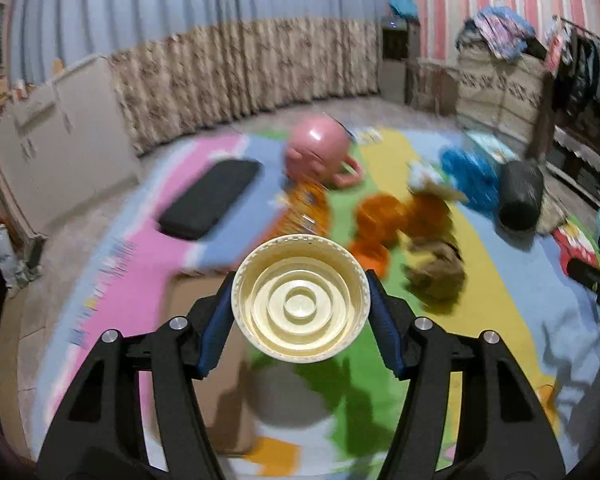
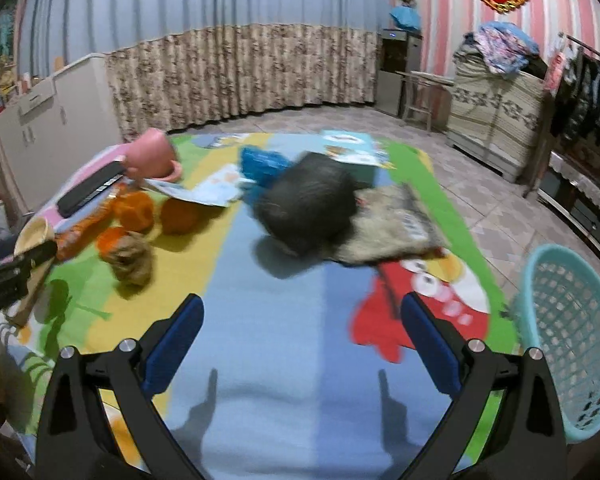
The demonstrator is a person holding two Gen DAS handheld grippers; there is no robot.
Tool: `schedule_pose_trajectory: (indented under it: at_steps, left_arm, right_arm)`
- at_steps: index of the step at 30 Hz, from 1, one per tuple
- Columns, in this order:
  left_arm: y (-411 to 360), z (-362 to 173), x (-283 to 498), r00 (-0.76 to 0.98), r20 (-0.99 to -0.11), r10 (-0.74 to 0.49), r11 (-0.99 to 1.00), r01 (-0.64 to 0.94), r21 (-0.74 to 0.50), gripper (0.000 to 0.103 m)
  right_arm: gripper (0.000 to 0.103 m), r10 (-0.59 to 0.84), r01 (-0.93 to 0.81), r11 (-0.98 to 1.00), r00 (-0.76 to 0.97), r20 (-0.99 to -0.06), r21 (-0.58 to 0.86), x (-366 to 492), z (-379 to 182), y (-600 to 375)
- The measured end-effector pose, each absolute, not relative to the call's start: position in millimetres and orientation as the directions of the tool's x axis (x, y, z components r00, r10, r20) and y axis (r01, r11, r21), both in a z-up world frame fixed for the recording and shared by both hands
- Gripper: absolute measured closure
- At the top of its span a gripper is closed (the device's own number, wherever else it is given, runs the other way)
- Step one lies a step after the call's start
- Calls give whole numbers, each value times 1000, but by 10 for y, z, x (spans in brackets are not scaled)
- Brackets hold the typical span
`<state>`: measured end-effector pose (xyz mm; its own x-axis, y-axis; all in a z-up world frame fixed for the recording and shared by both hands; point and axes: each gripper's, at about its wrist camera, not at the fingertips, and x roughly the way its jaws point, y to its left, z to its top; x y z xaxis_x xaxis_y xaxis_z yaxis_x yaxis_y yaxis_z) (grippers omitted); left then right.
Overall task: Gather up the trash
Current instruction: 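Grasp the cream plastic lid with the left gripper while the right gripper grasps the brown paper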
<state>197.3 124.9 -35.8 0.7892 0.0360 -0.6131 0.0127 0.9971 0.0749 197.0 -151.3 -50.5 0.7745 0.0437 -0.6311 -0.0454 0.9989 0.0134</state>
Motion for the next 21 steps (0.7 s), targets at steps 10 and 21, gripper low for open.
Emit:
schedule_pose_trajectory:
  at_steps: [10, 21]
  left_arm:
    - [2030, -174, 1890, 839, -530, 123, 992, -109, 59, 43]
    - [2250, -410, 1974, 838, -527, 142, 989, -147, 33, 43]
  right_arm:
    - [6, 123, -153, 988, 738, -663, 12, 2167, -674, -647]
    - [16, 112, -199, 979, 676, -728, -35, 2477, -805, -258]
